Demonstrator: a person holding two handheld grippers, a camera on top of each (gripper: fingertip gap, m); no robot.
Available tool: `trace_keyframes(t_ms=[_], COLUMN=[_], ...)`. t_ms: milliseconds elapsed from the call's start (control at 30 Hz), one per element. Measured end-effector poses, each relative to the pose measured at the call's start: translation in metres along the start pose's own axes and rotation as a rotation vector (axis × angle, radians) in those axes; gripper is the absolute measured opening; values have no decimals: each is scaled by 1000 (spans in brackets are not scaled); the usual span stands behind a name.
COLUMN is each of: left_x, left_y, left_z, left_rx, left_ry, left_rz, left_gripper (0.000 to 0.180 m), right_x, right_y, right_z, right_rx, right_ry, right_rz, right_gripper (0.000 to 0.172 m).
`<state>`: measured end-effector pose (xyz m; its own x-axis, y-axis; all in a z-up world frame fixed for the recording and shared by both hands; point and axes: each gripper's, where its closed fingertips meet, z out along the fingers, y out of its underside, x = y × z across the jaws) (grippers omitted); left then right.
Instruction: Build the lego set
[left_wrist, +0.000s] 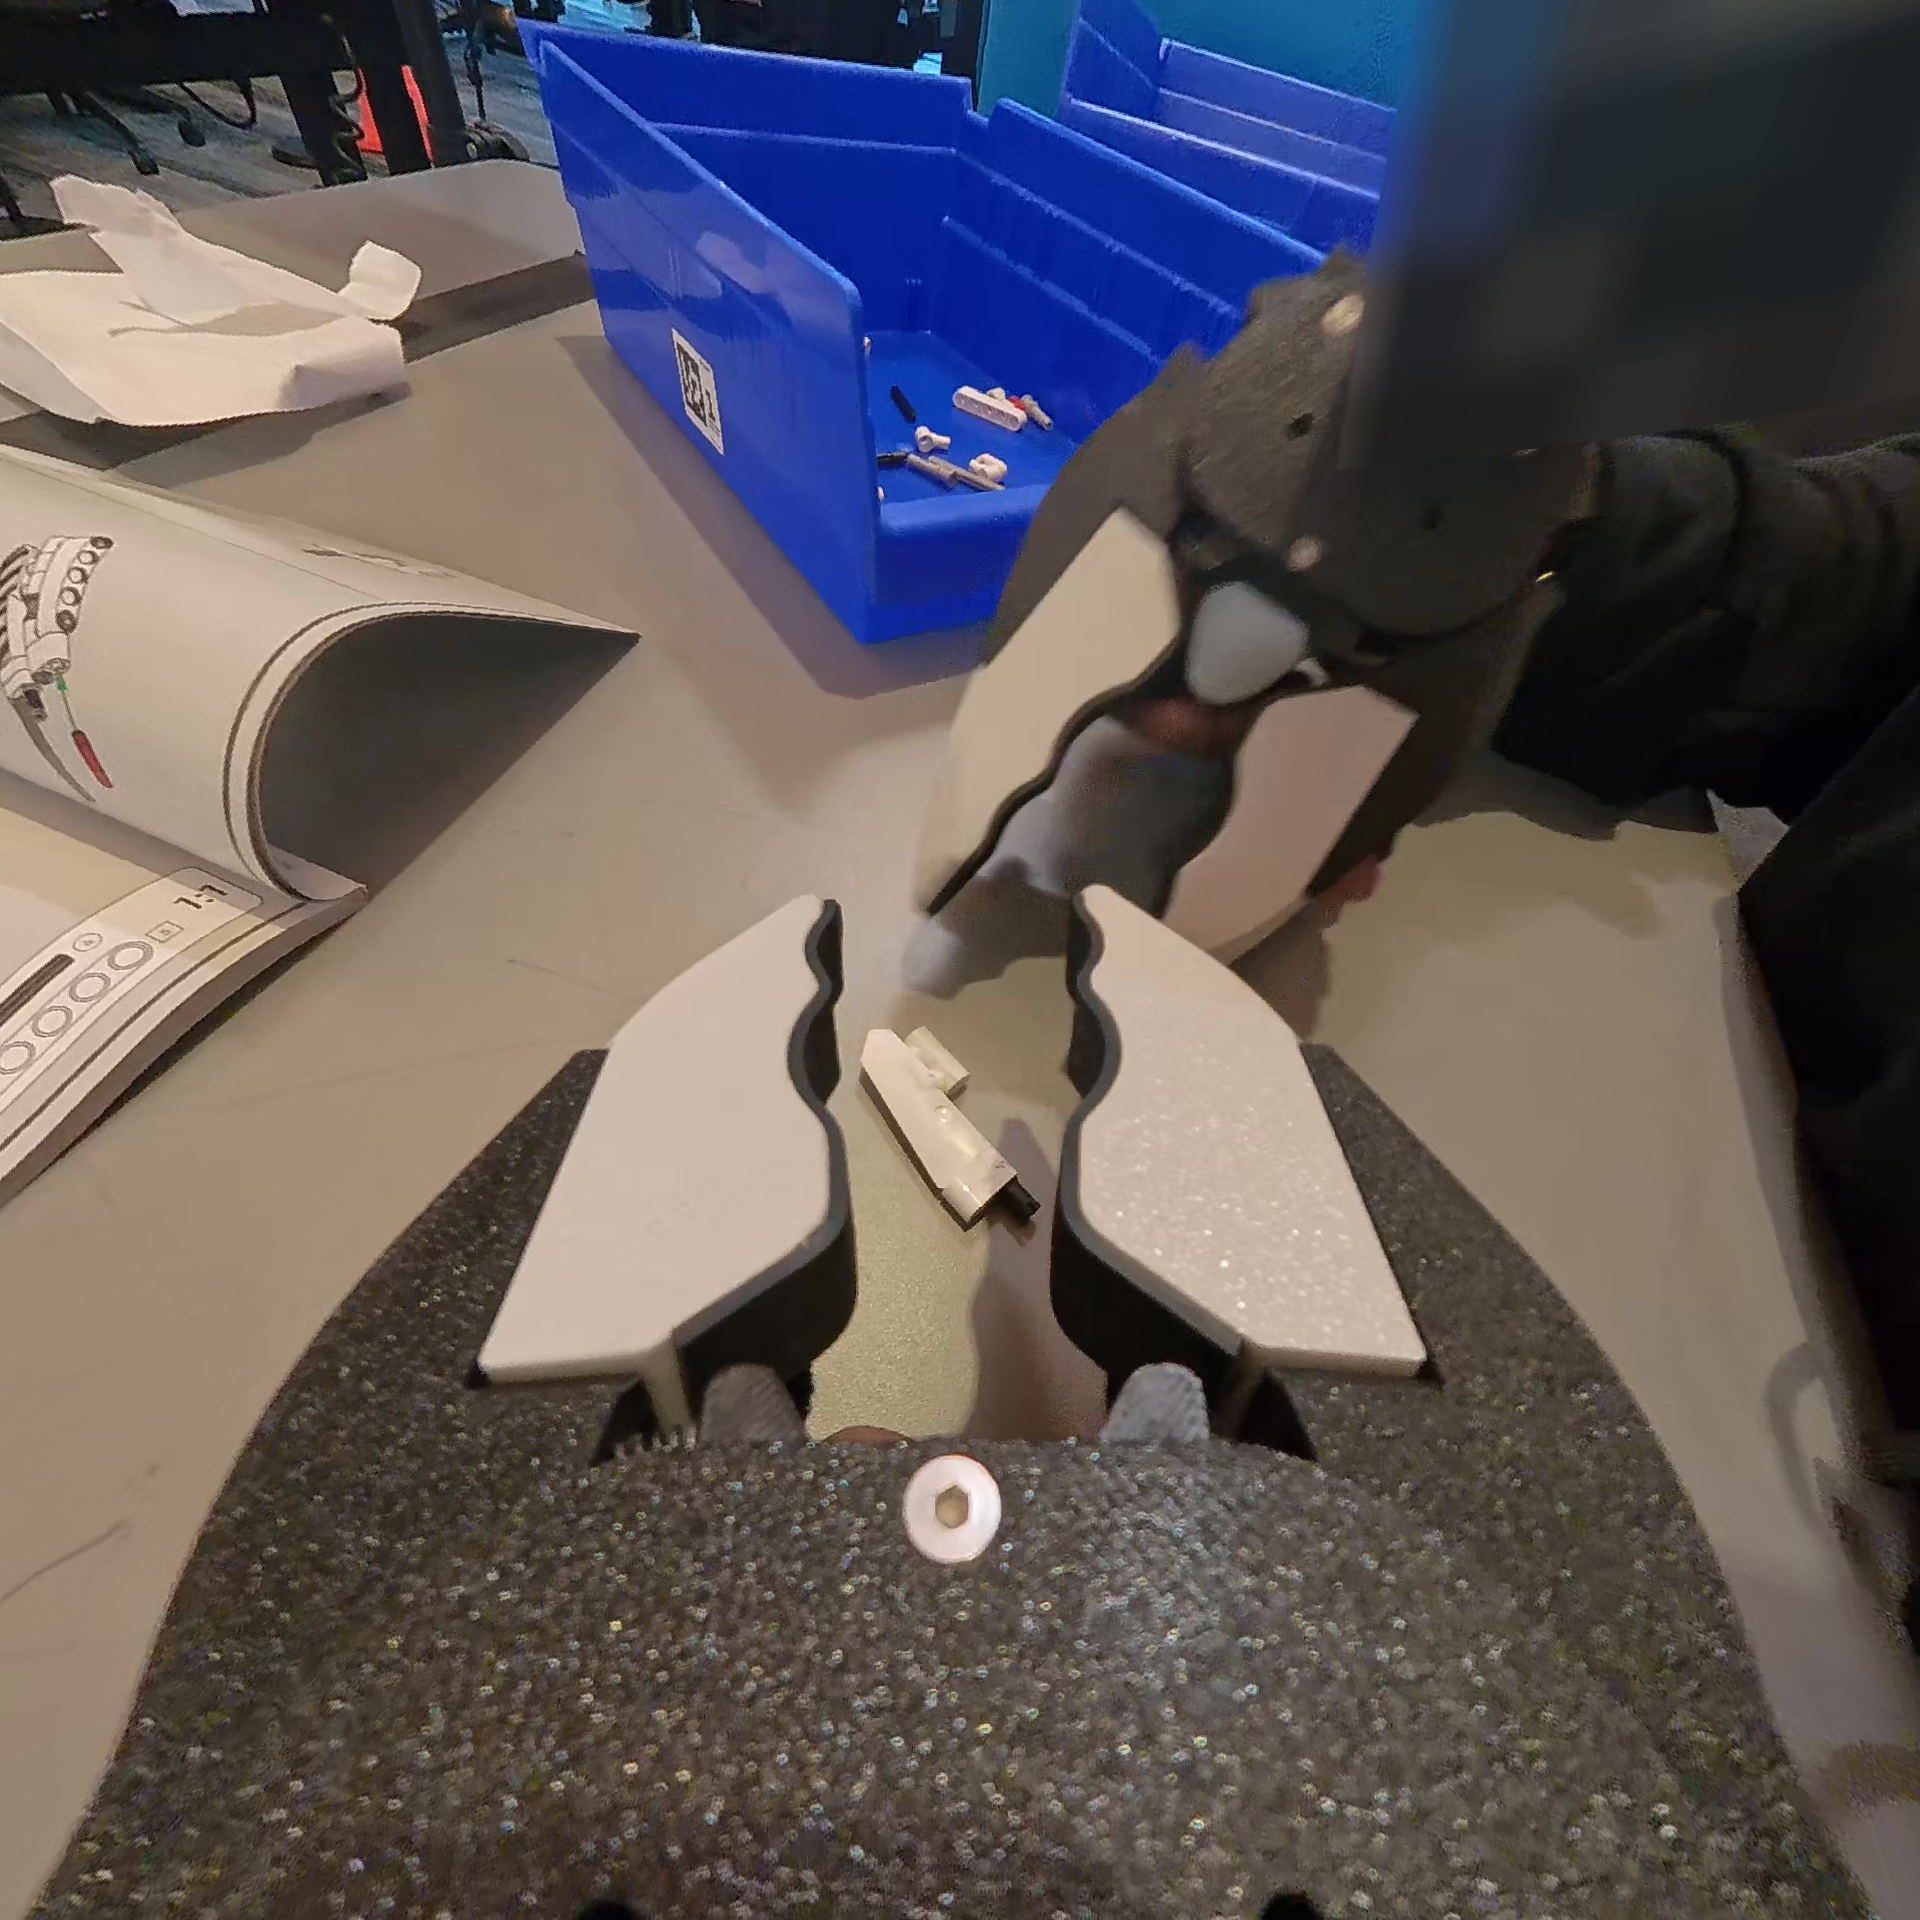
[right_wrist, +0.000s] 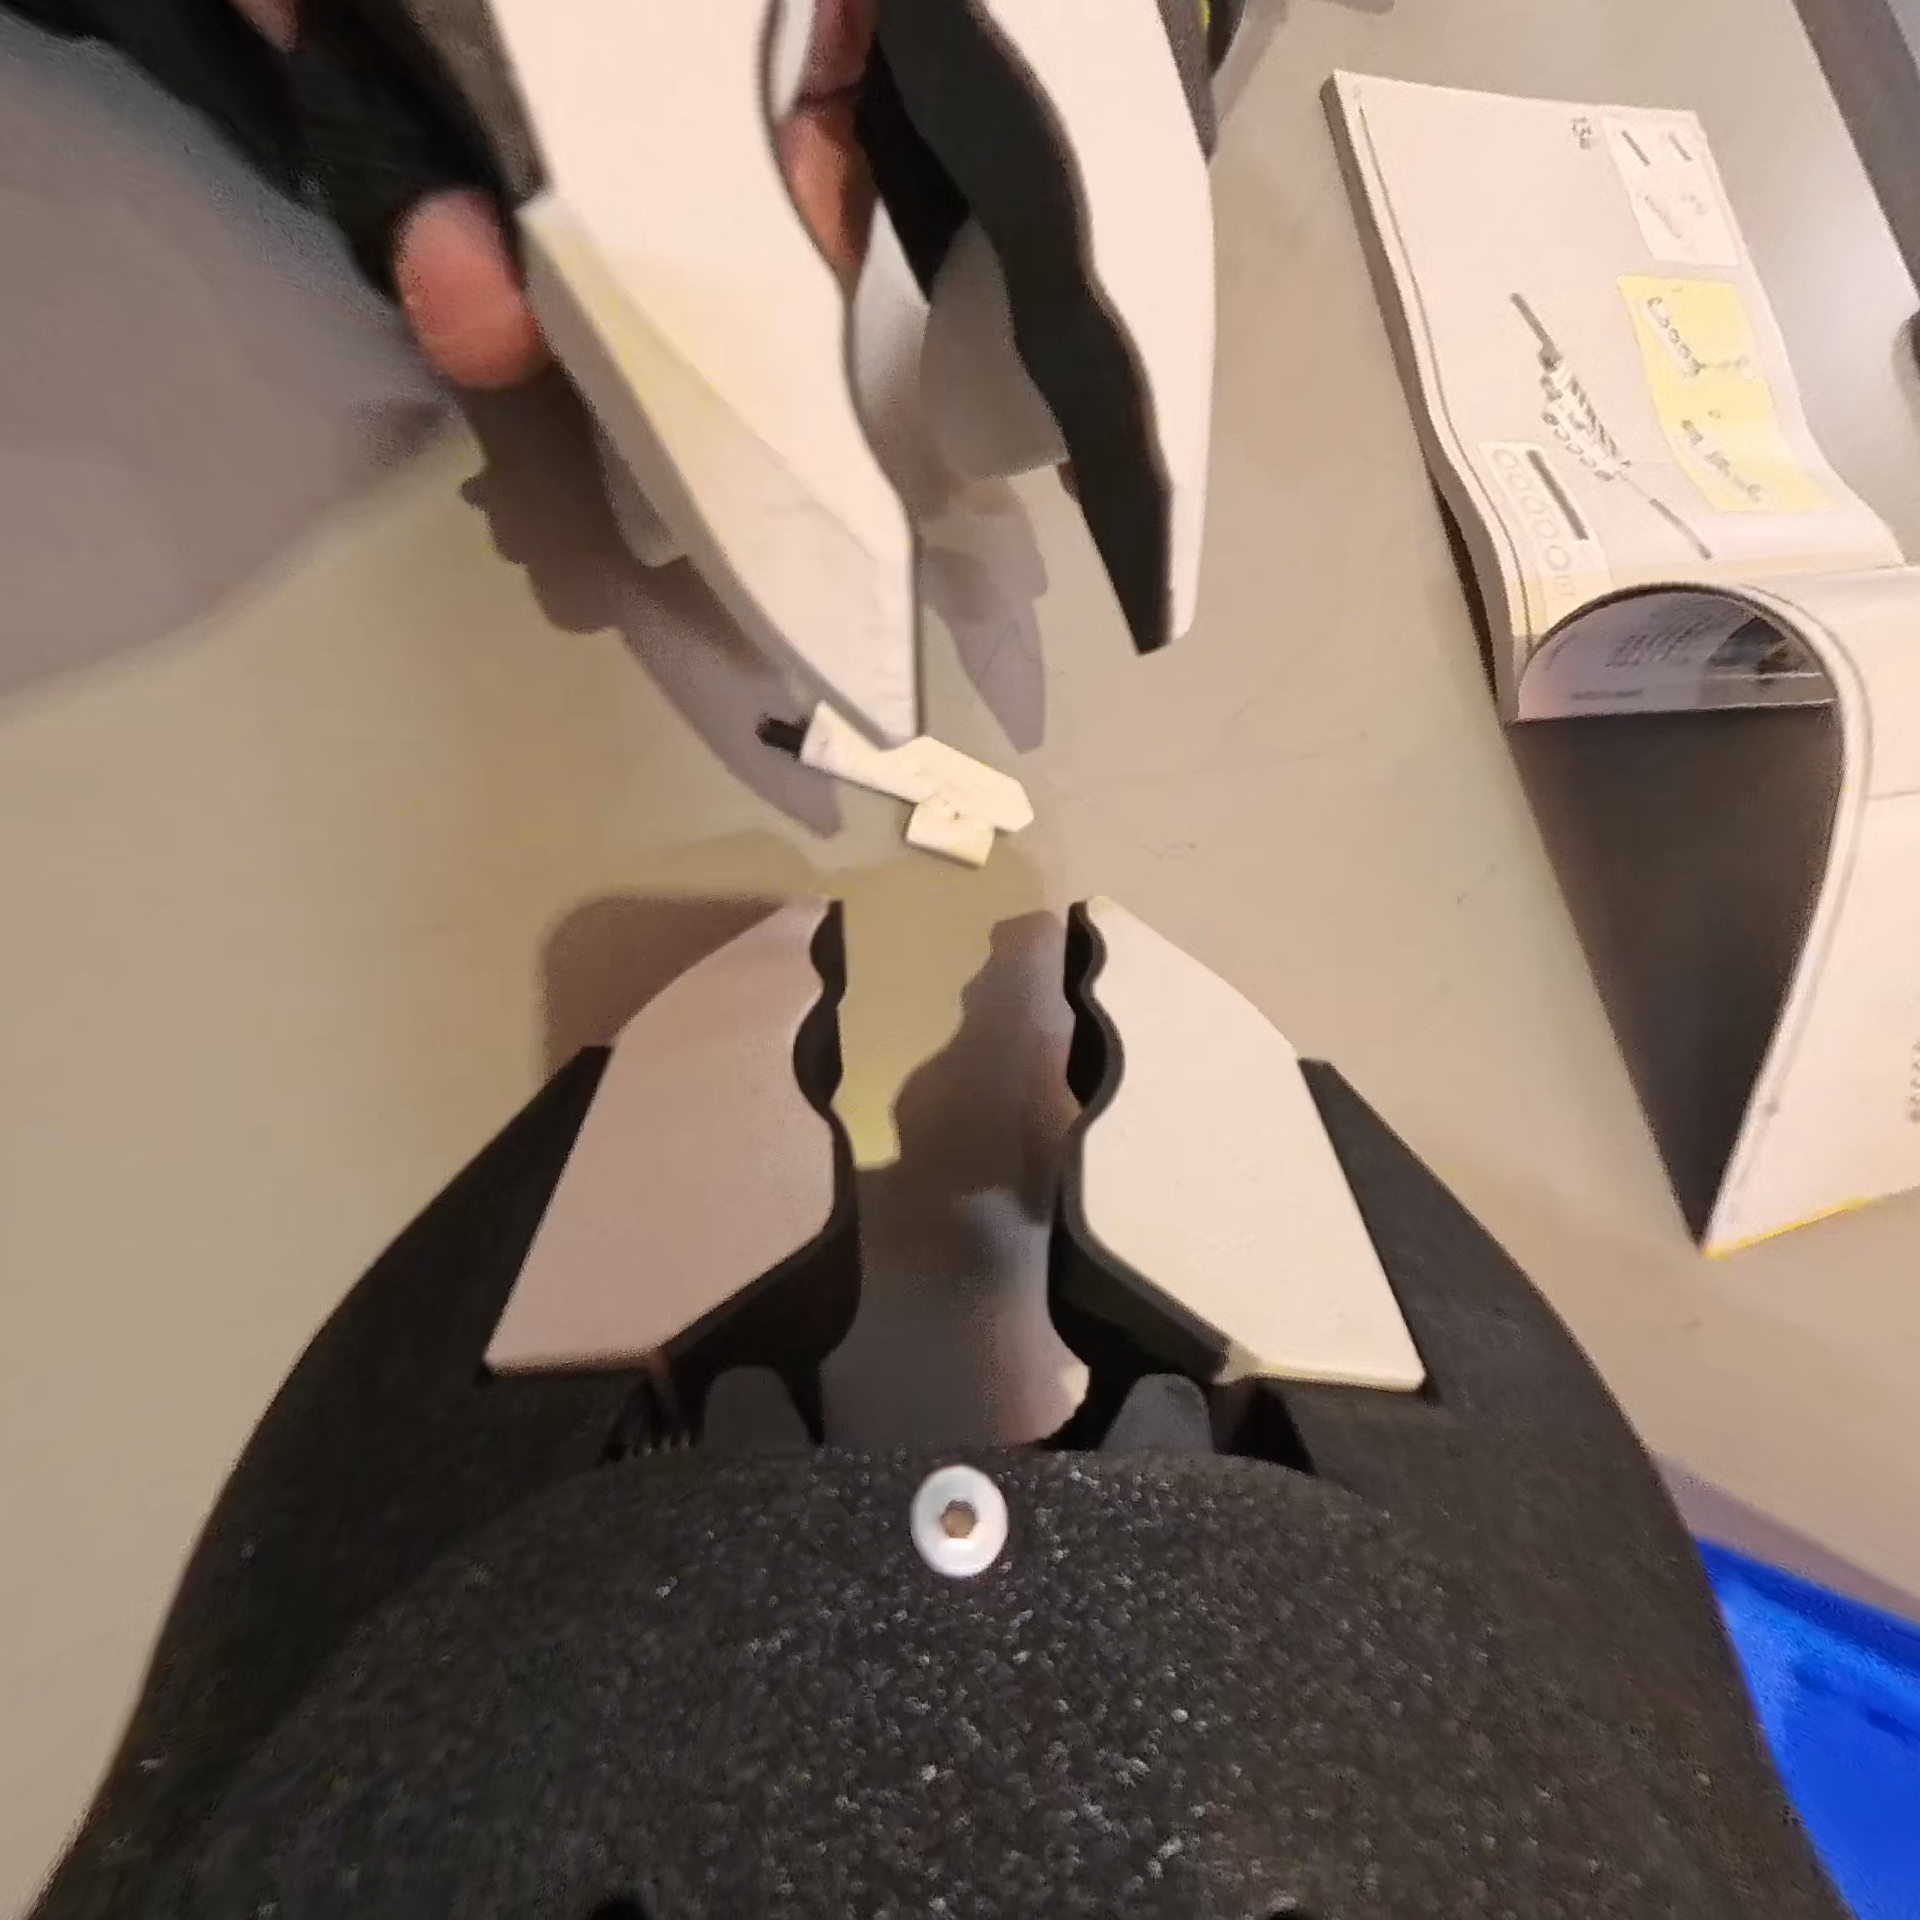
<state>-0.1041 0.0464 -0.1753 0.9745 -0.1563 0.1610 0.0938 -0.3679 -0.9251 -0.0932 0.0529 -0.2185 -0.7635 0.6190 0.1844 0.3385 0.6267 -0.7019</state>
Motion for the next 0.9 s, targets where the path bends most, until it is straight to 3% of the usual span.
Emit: trace_keyframes(t_ms=[133, 200, 300, 367, 433, 667, 767, 900], left_x=[0, 0, 1, 1, 1, 1, 0, 0], left_y=[1, 0, 1, 2, 2, 2, 2, 1], left_z=[1, 0, 1, 1, 1, 1, 2, 1], left_rx=[-6, -4, -12, -13, -14, -15, -18, -9], left_ry=[-1, -4, -6, -9, -13, -24, -19, -7], left_rz=[-1, 5, 13, 20, 28, 37, 22, 9], left_gripper=[42, 42, 42, 42, 42, 42, 42, 42], right_x=[-11, 12, 73, 110, 130, 165, 163, 165], right_y=[-5, 6, 62, 112, 145, 215, 231, 241], right_z=[-68, -118, -190, -222, -231, -209, -205, -203], right_rx=[-31, -125, -438, -668, -784, -981, -1038, -1129], right_ry=[27, 134, 289, 306, 235, -49, -140, -144], right_rz=[-52, -85, -99, -92, -86, -75, -18, -24], right_gripper=[37, 37, 38, 42, 43, 47, 50, 54])
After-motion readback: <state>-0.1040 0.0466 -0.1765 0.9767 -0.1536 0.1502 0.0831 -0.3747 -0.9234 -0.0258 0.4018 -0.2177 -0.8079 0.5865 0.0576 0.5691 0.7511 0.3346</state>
